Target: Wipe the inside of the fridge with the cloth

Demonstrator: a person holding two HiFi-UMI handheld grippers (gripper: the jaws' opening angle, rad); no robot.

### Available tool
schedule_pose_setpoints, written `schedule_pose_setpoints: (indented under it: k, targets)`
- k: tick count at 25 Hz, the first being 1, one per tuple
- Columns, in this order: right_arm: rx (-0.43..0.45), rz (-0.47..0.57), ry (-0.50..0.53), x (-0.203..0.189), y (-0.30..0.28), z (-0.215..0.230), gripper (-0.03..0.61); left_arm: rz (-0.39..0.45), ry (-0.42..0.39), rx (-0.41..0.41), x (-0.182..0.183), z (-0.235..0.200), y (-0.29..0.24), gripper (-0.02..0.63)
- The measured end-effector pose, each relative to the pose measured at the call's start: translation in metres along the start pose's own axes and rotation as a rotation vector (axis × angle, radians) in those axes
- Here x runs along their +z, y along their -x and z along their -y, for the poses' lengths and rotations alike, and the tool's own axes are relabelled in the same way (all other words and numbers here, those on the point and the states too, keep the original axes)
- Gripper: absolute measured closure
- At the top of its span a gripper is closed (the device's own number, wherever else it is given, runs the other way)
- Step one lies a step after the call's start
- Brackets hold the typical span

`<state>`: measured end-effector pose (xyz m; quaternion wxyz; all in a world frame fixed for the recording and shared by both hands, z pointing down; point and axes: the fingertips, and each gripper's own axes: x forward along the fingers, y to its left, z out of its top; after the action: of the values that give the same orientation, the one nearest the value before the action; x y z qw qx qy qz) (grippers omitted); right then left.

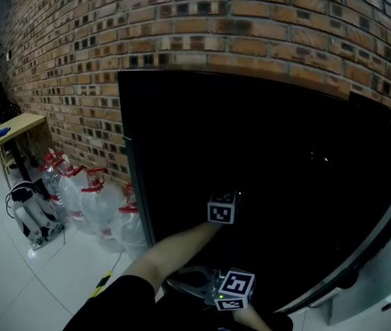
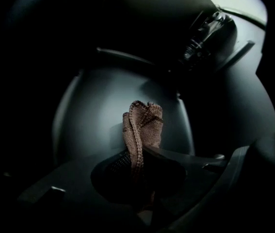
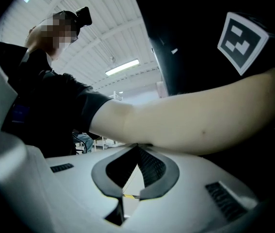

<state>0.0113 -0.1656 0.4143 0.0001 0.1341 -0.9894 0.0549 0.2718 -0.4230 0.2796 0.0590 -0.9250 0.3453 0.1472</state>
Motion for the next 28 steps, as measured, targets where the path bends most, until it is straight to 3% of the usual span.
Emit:
schedule_pose_setpoints:
  k: [4,8,18,23,25,28]
  targets:
    - [0.015,-0.005,0.005,-0.002,-0.002,-0.004,0.574,-0.019,0.001,0.148,-0.005,-0.040,0.013,0.560]
    - [0.008,0.022,0.001,0.004,0.000,-0.004,0.574,-0.043,0.034,0.212,-0.006,-0.065,0.021,0.560]
    - [-0.030,0.028,0.024,0.007,0.011,-0.010,0.574,-0.073,-0.070,0.368,-0.004,-0.084,0.028,0.560]
    - [-0.050,0.049,0.020,0.007,0.023,-0.017,0.574,-0.110,-0.097,0.503,-0.010,-0.097,0.036,0.560]
    - [-0.057,0.047,0.022,0.006,0.027,-0.019,0.574,-0.117,-0.089,0.517,-0.011,-0.101,0.037,0.560]
    - [-0.061,0.047,0.014,0.006,0.031,-0.026,0.574,-0.106,-0.005,0.455,-0.011,-0.095,0.040,0.560]
